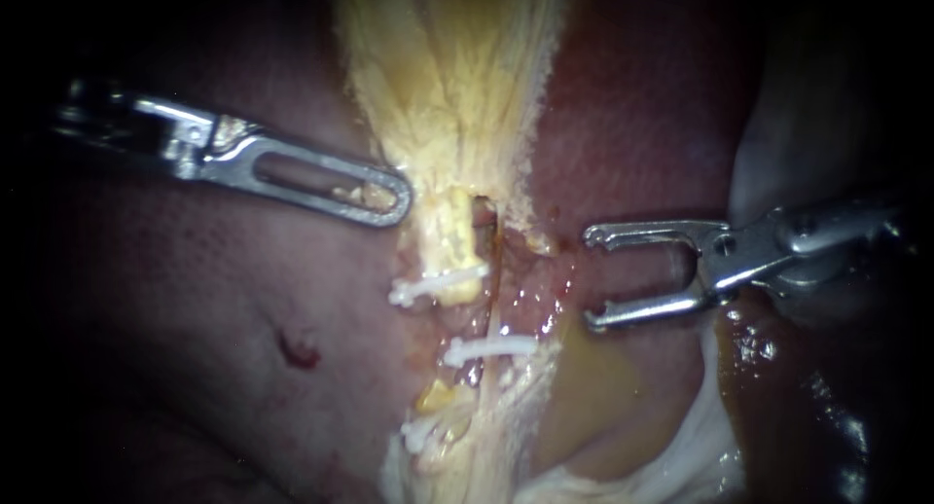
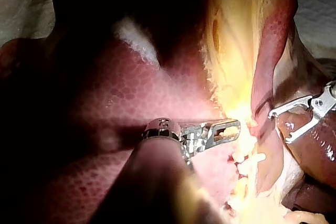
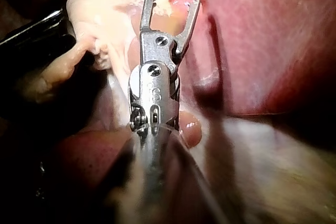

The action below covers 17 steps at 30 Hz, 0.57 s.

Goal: Going back first clip right tube

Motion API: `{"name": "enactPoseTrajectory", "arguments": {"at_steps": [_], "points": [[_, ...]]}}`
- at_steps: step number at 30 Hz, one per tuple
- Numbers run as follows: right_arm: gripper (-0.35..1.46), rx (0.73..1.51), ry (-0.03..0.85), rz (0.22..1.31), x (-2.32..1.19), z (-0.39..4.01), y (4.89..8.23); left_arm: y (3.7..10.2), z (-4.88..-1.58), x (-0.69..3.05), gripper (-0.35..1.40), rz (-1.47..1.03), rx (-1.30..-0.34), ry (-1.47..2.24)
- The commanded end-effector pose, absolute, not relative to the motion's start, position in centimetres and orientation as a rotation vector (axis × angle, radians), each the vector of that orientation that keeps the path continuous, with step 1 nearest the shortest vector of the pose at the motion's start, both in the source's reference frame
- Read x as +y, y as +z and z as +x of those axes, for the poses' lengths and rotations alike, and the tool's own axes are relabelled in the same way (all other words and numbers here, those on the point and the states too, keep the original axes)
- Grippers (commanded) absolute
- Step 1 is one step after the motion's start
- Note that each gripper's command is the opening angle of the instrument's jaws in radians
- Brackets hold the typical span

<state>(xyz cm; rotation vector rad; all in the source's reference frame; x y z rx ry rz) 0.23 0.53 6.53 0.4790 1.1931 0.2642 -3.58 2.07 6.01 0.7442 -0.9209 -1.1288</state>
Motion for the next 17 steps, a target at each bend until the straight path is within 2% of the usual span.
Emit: {"name": "enactPoseTrajectory", "arguments": {"at_steps": [1, 7, 17], "points": [[0.50, 1.193, 0.264, 0.479, 0.53, 0.23, 6.53, 6.04, -3.60, 2.06, -0.35, 0.744, -0.915, -1.127], [0.50, 1.195, 0.256, 0.474, 0.55, 0.22, 6.49, 6.23, -3.61, 2.02, -0.35, 0.741, -0.897, -1.114], [0.50, 1.195, 0.257, 0.474, 0.56, 0.23, 6.47, 6.20, -3.59, 2.02, -0.35, 0.744, -0.897, -1.114]]}}
